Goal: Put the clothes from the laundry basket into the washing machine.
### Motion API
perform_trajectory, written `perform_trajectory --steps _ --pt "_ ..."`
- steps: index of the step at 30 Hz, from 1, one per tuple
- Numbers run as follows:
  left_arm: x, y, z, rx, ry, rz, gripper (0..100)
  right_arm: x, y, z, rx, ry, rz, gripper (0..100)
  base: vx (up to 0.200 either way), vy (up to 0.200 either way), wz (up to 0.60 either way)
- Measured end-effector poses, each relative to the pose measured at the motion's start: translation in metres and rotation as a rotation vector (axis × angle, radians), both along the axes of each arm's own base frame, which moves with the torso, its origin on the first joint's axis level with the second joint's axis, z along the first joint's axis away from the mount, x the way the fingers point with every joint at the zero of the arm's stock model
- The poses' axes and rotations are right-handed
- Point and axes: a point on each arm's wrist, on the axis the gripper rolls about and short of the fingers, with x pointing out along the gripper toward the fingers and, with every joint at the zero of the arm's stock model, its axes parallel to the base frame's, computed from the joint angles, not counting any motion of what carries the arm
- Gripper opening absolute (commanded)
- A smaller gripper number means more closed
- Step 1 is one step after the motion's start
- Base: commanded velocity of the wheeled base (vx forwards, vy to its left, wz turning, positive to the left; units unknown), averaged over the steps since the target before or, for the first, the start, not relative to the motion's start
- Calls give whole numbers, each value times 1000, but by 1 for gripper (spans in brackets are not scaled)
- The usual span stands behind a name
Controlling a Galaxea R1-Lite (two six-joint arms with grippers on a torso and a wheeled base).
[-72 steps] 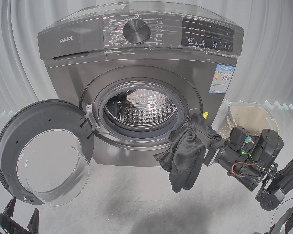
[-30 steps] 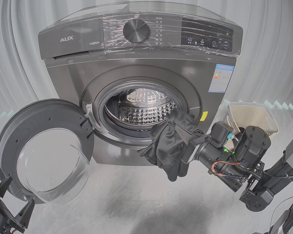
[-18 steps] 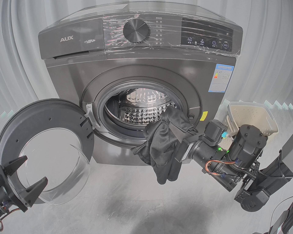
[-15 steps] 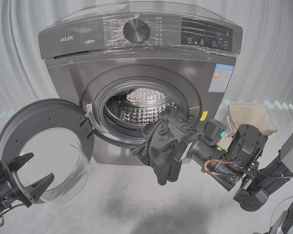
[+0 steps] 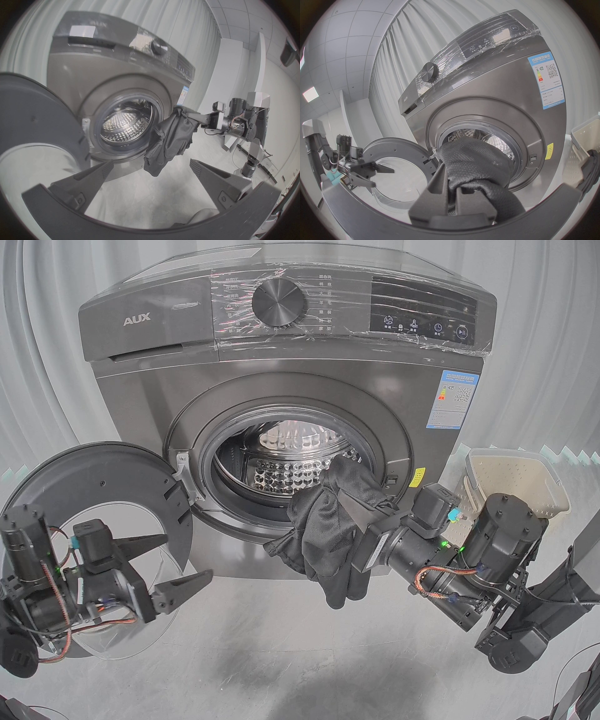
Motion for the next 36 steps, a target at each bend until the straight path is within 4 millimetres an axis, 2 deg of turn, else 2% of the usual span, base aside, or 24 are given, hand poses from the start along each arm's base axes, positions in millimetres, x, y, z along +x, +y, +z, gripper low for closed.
perform_trajectory --steps 6,14,21,36 --pt "34 -26 -20 7 51 -63 100 -1 0 1 3 -2 2 0 0 0 0" --pt "58 -50 -41 16 93 -110 100 -2 0 2 8 -8 8 0 0 0 0" --pt "71 -59 -55 -10 122 -112 100 -6 3 3 15 -13 21 0 0 0 0" --pt "100 -73 -66 -47 93 -122 100 -10 7 3 25 -22 35 0 0 0 0"
